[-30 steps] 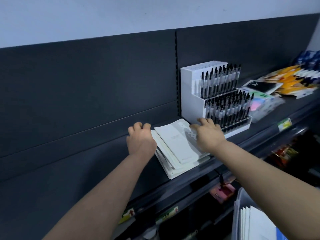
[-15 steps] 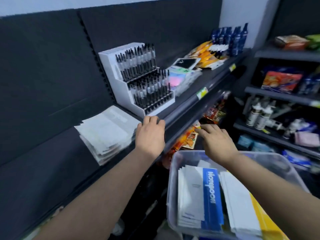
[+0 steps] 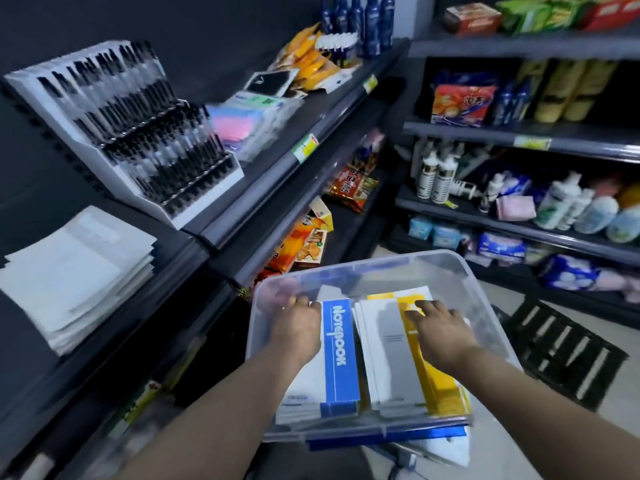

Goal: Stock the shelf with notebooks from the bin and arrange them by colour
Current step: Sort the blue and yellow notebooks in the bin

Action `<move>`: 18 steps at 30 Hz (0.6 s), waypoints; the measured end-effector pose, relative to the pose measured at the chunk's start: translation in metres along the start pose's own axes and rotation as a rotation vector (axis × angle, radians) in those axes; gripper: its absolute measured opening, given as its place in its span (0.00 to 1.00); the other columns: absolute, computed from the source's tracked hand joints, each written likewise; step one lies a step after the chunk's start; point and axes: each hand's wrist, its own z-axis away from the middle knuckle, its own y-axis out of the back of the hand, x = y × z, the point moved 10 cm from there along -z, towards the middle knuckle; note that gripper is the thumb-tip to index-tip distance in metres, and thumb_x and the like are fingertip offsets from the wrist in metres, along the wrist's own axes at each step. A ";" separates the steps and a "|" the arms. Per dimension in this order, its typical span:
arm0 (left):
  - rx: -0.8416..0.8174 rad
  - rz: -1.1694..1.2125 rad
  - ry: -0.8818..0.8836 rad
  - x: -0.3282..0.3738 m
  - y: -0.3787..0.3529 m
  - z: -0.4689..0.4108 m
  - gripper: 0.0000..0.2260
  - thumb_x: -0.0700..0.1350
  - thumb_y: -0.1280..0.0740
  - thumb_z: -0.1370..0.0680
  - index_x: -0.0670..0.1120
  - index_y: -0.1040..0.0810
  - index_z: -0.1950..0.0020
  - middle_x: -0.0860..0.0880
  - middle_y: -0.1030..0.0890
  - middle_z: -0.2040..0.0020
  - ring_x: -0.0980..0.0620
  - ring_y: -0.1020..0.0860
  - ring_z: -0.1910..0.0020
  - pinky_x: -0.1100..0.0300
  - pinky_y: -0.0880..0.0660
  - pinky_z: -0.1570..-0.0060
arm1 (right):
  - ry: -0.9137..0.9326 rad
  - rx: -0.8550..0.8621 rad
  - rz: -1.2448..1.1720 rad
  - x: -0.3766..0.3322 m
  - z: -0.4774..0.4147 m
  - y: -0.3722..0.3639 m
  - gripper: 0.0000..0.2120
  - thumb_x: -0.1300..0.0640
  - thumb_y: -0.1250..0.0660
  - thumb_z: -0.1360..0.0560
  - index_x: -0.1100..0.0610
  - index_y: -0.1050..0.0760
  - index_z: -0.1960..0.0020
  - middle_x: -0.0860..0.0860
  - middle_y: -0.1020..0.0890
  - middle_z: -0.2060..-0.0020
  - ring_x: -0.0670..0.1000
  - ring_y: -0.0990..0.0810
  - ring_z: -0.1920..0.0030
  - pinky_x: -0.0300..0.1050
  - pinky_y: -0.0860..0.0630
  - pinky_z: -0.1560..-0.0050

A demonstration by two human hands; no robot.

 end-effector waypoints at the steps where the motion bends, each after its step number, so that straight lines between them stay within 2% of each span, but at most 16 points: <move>1: -0.033 0.061 0.021 0.001 -0.010 0.000 0.18 0.41 0.37 0.23 0.46 0.29 0.33 0.46 0.26 0.35 0.46 0.31 0.34 0.52 0.30 0.35 | -0.009 -0.041 -0.004 0.003 0.001 -0.012 0.26 0.59 0.44 0.24 0.51 0.40 0.26 0.54 0.39 0.27 0.56 0.40 0.27 0.51 0.36 0.34; 4: -0.115 0.162 0.058 0.005 -0.032 0.001 0.19 0.40 0.38 0.24 0.45 0.29 0.33 0.45 0.26 0.37 0.46 0.30 0.36 0.52 0.27 0.39 | -0.028 -0.156 -0.029 0.008 0.002 -0.040 0.27 0.60 0.44 0.24 0.51 0.42 0.26 0.54 0.40 0.27 0.57 0.41 0.28 0.53 0.36 0.32; 7: -0.159 0.231 0.129 0.005 -0.046 0.002 0.17 0.40 0.38 0.24 0.44 0.29 0.34 0.45 0.27 0.37 0.46 0.30 0.36 0.52 0.27 0.40 | -0.013 -0.202 -0.066 0.009 0.004 -0.054 0.28 0.60 0.46 0.24 0.52 0.47 0.24 0.55 0.42 0.27 0.57 0.42 0.27 0.53 0.37 0.32; 12: -0.218 0.358 0.333 -0.010 -0.066 0.016 0.18 0.36 0.40 0.25 0.40 0.32 0.34 0.43 0.29 0.35 0.44 0.31 0.36 0.55 0.29 0.38 | 0.120 -0.155 -0.140 -0.018 -0.001 -0.054 0.31 0.60 0.40 0.24 0.54 0.47 0.24 0.54 0.45 0.25 0.55 0.47 0.24 0.50 0.40 0.29; 15: -0.289 0.445 0.491 -0.023 -0.083 0.032 0.23 0.36 0.39 0.26 0.39 0.37 0.30 0.42 0.33 0.32 0.41 0.32 0.34 0.49 0.29 0.36 | 0.246 -0.114 -0.191 -0.050 -0.005 -0.050 0.32 0.60 0.42 0.23 0.51 0.51 0.23 0.52 0.47 0.23 0.52 0.50 0.23 0.48 0.45 0.27; 18: -0.324 0.544 0.590 -0.030 -0.097 0.042 0.27 0.37 0.38 0.25 0.37 0.40 0.28 0.40 0.30 0.32 0.39 0.29 0.34 0.48 0.28 0.37 | 0.367 -0.105 -0.202 -0.080 -0.005 -0.046 0.32 0.57 0.43 0.21 0.48 0.54 0.22 0.51 0.49 0.22 0.52 0.52 0.23 0.49 0.47 0.26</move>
